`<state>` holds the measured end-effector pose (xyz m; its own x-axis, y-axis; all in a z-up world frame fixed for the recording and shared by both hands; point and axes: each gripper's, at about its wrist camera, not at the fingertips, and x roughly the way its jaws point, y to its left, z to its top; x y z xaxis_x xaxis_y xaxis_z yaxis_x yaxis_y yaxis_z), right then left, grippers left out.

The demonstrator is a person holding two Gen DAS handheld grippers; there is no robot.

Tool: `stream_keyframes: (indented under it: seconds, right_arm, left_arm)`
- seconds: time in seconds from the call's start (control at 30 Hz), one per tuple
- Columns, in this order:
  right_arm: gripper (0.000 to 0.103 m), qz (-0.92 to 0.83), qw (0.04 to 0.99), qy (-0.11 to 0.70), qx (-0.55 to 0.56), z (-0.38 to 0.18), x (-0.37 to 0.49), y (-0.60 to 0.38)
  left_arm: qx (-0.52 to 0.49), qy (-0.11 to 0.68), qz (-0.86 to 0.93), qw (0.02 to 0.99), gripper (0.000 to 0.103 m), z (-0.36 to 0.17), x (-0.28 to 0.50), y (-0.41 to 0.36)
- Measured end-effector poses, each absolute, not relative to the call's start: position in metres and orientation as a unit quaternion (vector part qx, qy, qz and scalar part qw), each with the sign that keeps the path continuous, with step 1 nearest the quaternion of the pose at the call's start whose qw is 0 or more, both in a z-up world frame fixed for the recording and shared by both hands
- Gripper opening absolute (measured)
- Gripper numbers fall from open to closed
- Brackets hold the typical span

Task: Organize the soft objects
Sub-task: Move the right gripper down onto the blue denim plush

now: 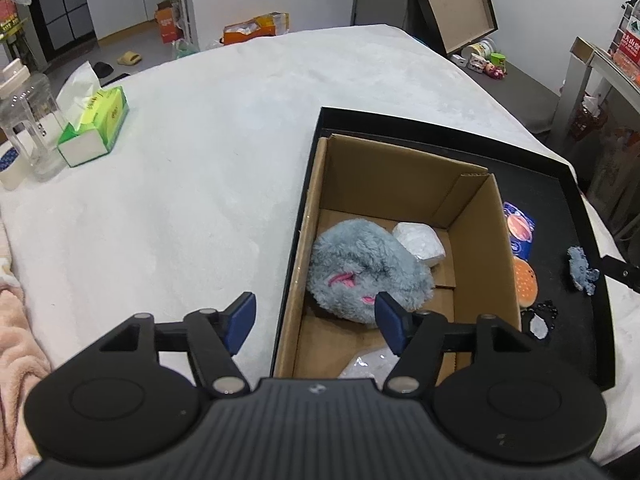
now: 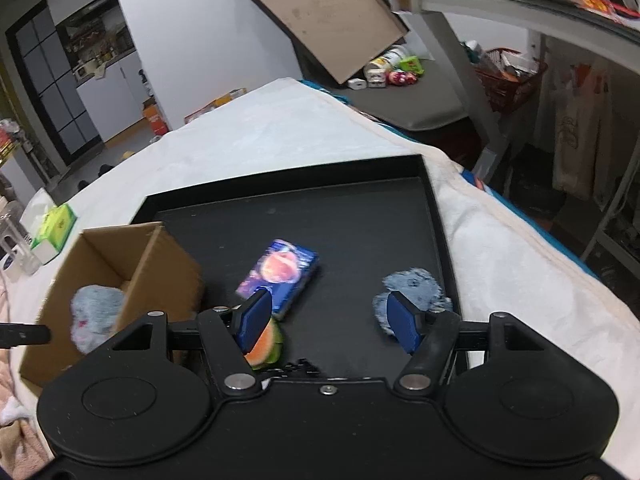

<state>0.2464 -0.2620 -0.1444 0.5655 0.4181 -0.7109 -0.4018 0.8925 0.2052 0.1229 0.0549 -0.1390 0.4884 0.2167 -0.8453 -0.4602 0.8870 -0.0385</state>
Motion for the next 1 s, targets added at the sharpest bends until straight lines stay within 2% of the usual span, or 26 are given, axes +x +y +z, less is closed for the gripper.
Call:
stream_keyframes:
  seconds: [0.27,0.37,0.57,1.0]
  right_arm:
    - [0.053,0.194,0.895,0.401,0.021,-0.171,0.260,-0.276]
    - [0.045,0.186,0.895,0.406,0.022,-0.180,0.267,-0.276]
    - [0.045,0.175,0.900,0.398,0.008,-0.192,0.277,-0.275]
    - [0.045,0.177,0.883,0.434,-0.016,-0.216,0.290,-0.270]
  left_arm:
    - [-0.118,0.467,0.216,0.850,0.066,-0.139,0.133,0.046]
    - [-0.110,0.470,0.217,0.848,0.066,-0.140,0.140,0.041]
    - [-0.099,0.474,0.220,0.847,0.066,-0.140,0.151,0.033]
    - [-0.085,0.479,0.228,0.843,0.069,-0.143,0.156,0.028]
